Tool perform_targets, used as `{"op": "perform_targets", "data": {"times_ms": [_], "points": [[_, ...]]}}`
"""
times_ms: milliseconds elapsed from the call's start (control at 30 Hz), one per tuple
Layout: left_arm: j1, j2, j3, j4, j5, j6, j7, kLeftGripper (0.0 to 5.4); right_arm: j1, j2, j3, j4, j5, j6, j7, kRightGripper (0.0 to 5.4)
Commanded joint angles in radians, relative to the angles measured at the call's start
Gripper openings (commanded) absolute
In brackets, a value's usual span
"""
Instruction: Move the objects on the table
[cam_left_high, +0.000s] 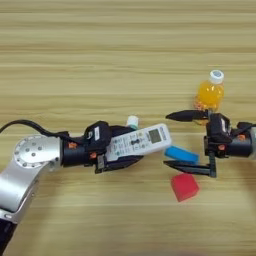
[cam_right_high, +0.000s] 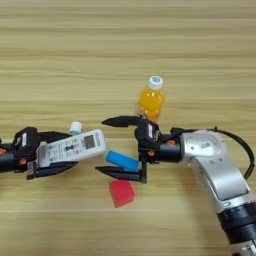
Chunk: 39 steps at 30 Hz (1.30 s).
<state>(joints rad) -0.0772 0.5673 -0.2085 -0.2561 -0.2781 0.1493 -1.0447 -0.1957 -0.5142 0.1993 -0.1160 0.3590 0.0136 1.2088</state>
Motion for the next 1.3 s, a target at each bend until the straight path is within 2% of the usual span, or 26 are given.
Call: {"op": "perform_targets", "data": {"times_ms": [33,367,567,767,1300], "points": [[-0.039,0.02,-0.029,-0.015,0.025,0.018,-0.008,2.84,-0.06,-0.016,0.039,0.004,-0.034,0.022,0.017,5.4],[-0.06,0.034,-0.053,-0.026,0.046,0.029,-0.013,2.84,-0.151,-0.017,0.134,0.04,-0.105,0.037,0.051,5.4],[-0.063,0.036,-0.057,-0.028,0.051,0.031,-0.011,2.84,-0.182,-0.016,0.147,0.045,-0.116,0.05,0.06,5.4],[-0.065,0.037,-0.058,-0.025,0.05,0.027,-0.01,2.84,-0.187,-0.019,0.152,0.045,-0.118,0.052,0.069,5.4],[-0.069,0.031,-0.052,-0.011,0.053,0.018,0.003,2.84,-0.154,-0.045,0.166,0.002,-0.112,0.053,0.099,5.4]]}}
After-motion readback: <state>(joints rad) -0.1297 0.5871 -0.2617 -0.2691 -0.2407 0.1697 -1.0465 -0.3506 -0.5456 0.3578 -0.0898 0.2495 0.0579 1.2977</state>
